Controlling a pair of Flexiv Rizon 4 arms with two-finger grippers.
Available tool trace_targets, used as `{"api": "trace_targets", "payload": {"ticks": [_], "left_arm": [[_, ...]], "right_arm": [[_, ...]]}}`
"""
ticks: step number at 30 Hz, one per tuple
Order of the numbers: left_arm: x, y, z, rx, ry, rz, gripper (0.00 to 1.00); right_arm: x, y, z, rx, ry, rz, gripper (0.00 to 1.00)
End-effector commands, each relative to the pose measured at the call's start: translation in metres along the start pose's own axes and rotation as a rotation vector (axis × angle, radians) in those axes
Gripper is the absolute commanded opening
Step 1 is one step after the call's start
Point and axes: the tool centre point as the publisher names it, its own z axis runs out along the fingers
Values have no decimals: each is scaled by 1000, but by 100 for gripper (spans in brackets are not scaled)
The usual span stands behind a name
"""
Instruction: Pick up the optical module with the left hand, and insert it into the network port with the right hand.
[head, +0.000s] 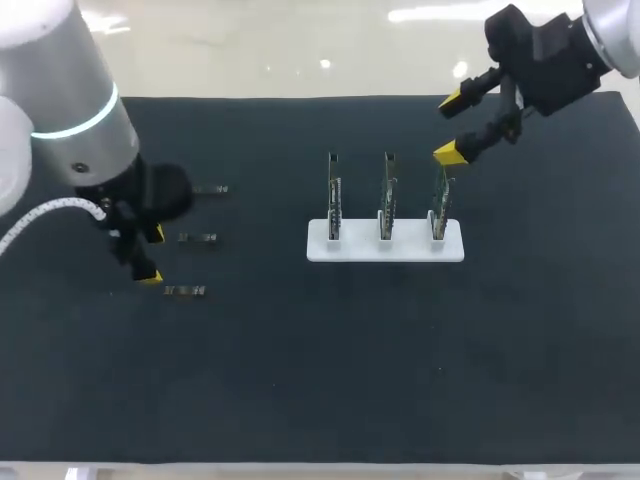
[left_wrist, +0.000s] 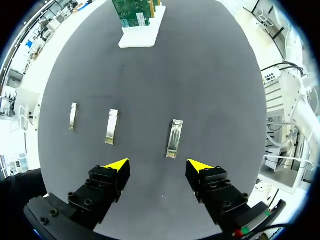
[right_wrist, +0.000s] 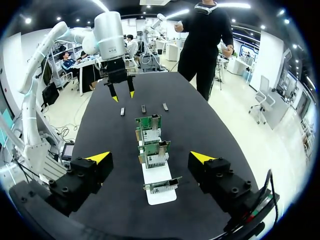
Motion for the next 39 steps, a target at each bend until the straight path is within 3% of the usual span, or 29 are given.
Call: {"api": "trace_targets", "payload": {"ticks": [1, 39], "left_arm": [[-5, -1, 7, 19, 9, 0, 100], [-7, -18, 48, 32, 36, 16, 100]], "right_arm": [[0, -1, 1, -2, -2, -1, 100], [0, -1, 1, -2, -2, -1, 100]]}}
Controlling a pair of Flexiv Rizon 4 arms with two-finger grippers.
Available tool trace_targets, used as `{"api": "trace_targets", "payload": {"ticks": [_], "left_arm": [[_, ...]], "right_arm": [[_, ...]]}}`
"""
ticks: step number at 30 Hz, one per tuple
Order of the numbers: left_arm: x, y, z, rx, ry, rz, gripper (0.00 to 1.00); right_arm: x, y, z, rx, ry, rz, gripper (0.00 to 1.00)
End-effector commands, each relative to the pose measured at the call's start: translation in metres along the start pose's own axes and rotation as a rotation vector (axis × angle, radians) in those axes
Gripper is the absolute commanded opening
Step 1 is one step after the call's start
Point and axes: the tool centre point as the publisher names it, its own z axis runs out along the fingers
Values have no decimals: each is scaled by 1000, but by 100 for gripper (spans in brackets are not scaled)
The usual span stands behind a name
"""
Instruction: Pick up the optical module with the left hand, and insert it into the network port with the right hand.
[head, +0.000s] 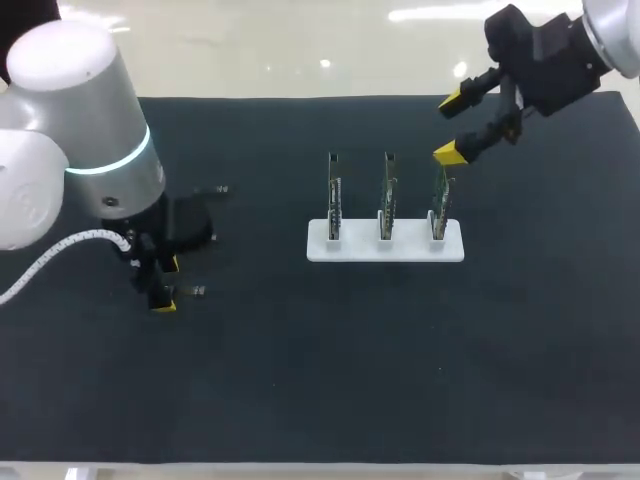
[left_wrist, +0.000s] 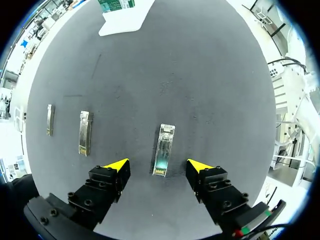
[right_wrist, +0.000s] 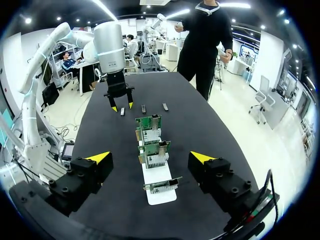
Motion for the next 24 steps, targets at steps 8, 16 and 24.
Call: {"api": "trace_targets", "payload": {"ticks": [8, 16, 24], "left_arm": [[-7, 0, 7, 2, 3, 1, 52], [-5, -1, 14, -4, 13, 10, 12], [-3, -2, 15, -5, 13, 10, 0]], "right_arm": [[0, -1, 1, -2, -2, -1, 100], [0, -1, 1, -2, -2, -1, 100], [0, -1, 1, -2, -2, -1, 100]]}}
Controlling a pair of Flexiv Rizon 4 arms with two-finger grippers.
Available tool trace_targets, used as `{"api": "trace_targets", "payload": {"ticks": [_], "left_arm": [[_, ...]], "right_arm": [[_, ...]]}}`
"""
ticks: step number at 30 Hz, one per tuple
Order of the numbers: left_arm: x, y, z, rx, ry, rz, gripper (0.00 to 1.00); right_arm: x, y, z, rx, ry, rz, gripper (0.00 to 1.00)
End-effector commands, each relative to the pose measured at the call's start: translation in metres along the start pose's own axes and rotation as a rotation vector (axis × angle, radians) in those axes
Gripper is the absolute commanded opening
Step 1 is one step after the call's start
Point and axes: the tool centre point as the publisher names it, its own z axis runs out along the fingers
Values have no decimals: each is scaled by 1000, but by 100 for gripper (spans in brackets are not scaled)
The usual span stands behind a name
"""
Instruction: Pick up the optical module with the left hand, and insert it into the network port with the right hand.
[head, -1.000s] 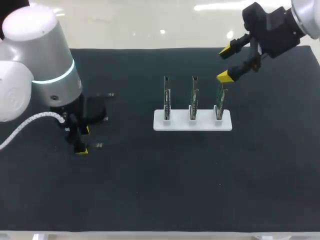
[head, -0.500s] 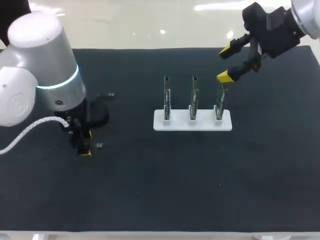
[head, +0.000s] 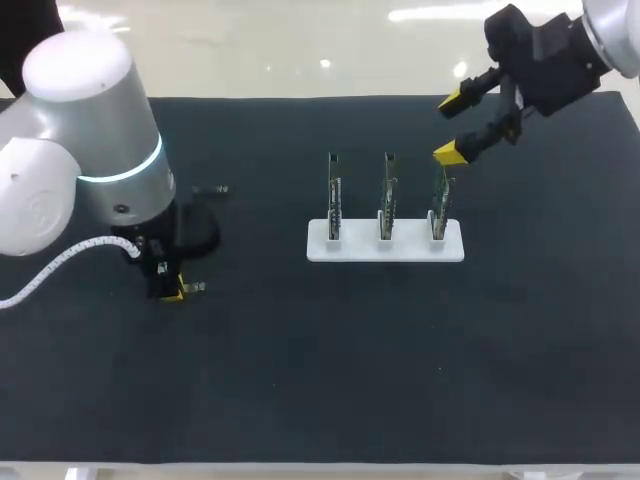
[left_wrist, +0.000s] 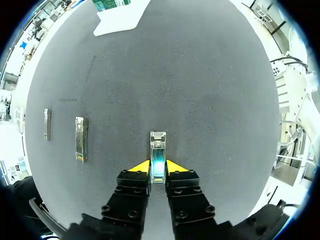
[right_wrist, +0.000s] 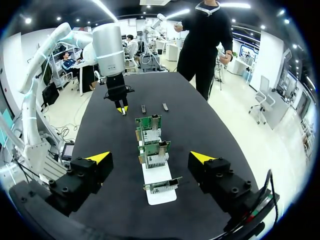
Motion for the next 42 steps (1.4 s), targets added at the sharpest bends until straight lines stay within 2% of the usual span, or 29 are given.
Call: {"api": "trace_targets", "payload": {"ticks": [1, 5, 11, 26, 28, 36, 39, 40, 42], "left_arm": [[3, -1, 6, 2, -9, -4, 0], [7, -1, -9, 6, -68, -14, 0], [10, -2, -44, -1, -218, -32, 0], [-11, -7, -133, -28, -605, -28, 0], [-13, -8, -141, -43, -682, -23, 0], [-21, -10, -173, -54, -884, -3, 0], [-22, -11, -179, -90, -971, 8, 0], [-23, -10, -181, -119, -1032, 20, 0], [-24, -10, -183, -118, -1049, 4, 0]], "right_arm": [[0, -1, 1, -2, -2, -1, 100], [0, -1, 1, -2, -2, -1, 100], [0, -1, 1, -2, -2, -1, 100], [0, -1, 1, -2, -2, -1, 100], [0, -1, 1, -2, -2, -1, 100], [0, -1, 1, -2, -2, -1, 100], [0, -1, 1, -2, -2, -1, 100], [0, -1, 1, -2, -2, -1, 100], [0, -1, 1, -2, -2, -1, 100]]}}
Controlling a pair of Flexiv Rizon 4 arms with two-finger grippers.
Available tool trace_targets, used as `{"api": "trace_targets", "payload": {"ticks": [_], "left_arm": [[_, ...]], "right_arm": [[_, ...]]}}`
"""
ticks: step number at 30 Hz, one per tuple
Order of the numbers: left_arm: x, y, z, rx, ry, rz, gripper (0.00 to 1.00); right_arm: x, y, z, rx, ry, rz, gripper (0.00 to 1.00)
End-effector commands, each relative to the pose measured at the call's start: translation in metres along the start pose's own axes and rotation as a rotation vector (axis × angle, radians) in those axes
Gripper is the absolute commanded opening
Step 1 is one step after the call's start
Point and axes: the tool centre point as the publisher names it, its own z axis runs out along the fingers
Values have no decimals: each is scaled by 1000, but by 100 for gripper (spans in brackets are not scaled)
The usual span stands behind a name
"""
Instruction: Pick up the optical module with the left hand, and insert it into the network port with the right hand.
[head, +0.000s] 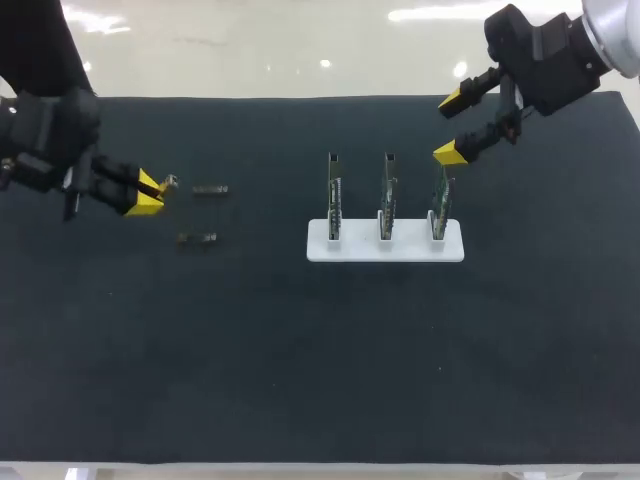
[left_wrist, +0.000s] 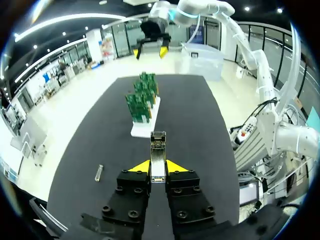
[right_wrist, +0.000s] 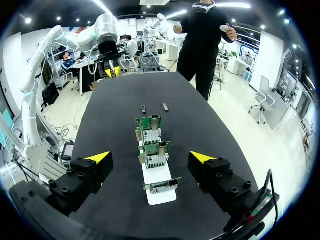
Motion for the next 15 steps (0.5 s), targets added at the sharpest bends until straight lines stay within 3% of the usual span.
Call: {"api": "trace_targets", "payload": {"ticks": [1, 4, 15], "left_arm": [[-1, -10, -5, -56, -323, 10, 0], [-1, -7, -1, -90, -436, 28, 0], [-1, -7, -1, -90, -436, 28, 0]], "right_arm": [[0, -1, 1, -2, -2, -1, 100], [0, -1, 1, -2, -2, -1, 100], [0, -1, 1, -2, -2, -1, 100]]}}
